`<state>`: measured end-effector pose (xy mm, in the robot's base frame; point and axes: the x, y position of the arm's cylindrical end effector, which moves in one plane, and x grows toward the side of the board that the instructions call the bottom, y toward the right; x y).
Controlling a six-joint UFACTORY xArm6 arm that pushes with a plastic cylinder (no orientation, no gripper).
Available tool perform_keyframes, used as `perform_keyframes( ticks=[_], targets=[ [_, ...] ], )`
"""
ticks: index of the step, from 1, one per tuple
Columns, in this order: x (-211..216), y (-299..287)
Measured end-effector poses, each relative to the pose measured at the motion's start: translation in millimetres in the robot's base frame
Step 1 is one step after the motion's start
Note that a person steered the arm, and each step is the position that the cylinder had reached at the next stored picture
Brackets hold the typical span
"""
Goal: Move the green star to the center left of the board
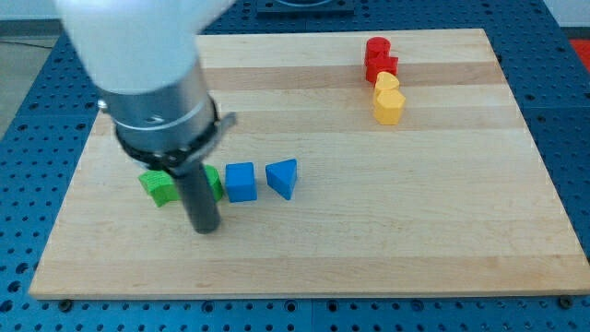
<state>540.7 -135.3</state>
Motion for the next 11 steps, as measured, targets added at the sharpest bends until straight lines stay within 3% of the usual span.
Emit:
perform_keyframes(
  ticks=[5,6,9,11],
  targets=[
    [-79,-66],
    [-73,-72],
    [-126,-74],
    [-129,-34]
  ],
)
